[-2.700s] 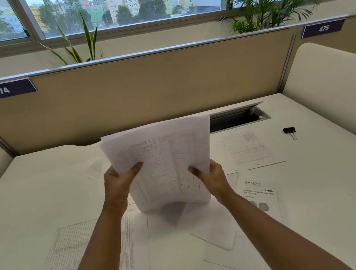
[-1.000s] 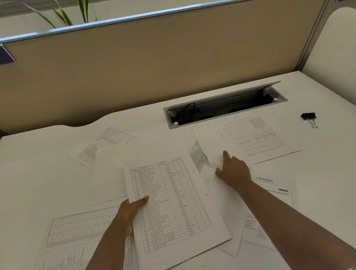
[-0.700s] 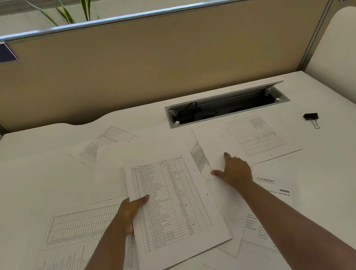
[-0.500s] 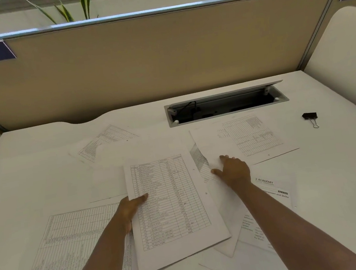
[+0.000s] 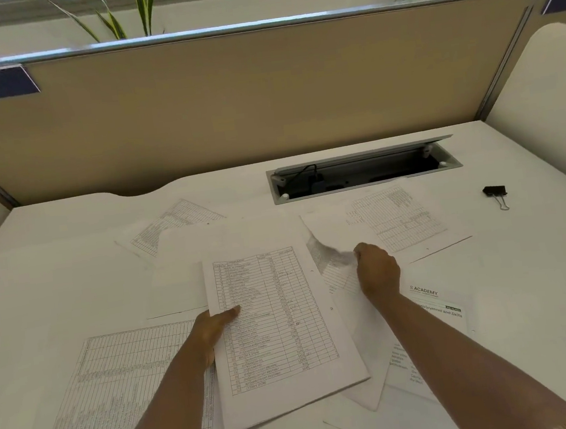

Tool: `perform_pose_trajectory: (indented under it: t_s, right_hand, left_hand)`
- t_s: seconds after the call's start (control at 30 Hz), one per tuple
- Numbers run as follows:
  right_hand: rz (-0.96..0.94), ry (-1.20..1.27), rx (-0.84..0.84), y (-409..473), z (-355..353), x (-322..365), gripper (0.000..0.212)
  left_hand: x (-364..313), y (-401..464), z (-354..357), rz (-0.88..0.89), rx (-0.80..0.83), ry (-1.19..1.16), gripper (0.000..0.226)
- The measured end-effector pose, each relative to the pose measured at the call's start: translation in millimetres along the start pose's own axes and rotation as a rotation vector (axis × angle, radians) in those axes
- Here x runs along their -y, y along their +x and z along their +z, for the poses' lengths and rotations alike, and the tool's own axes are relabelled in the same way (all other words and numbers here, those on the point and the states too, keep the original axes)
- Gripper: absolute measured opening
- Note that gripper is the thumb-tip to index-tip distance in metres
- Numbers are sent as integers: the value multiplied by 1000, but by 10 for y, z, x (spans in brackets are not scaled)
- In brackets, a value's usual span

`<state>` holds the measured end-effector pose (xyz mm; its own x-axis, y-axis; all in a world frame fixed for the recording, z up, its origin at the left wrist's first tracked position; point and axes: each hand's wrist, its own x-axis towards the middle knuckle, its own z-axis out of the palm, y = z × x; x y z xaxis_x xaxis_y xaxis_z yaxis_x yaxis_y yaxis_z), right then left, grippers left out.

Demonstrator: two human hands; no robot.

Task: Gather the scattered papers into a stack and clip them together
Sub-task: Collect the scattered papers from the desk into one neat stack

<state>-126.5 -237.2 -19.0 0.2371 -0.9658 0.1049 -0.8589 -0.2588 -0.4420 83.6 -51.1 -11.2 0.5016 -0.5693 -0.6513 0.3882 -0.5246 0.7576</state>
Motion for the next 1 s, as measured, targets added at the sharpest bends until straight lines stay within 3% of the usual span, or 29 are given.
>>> perform_pose_trajectory:
  t_s: [0.07, 0.13, 0.23, 0.37, 0.57, 0.63, 0.77, 0.93, 1.0]
  right_hand:
    - [-25, 179, -167, -49, -15, 91, 22]
    - [-95, 325, -214, -93, -29, 202, 22]
    - [-239, 495, -133, -156, -70, 322, 21]
    - [-425, 462, -27, -268, -60, 276, 21]
    - [-449, 552, 225, -485, -40, 3, 25]
    - [-441, 568, 279, -538, -42, -50, 25]
    - [-474, 534, 392, -702, -66, -66, 31]
    - [-319, 649, 432, -906, -92, 49, 14]
    - [-299, 614, 540, -903, -114, 67, 26]
  left_hand:
    - [2, 9, -11, 5, 1, 8, 41]
    - [-4, 18, -26, -16, 6, 21, 49]
    - [-2, 28, -37, -50, -17, -67, 63]
    - [21, 35, -44, -26, 17, -176, 79]
    - [26, 34, -112, -62, 89, -284, 101]
    - [35, 41, -136, -52, 158, -264, 95]
    - [47, 41, -133, 10, 150, -75, 53]
    - [86, 29, -160, 38, 113, -59, 43]
    - [93, 38, -161, 57, 97, -59, 44]
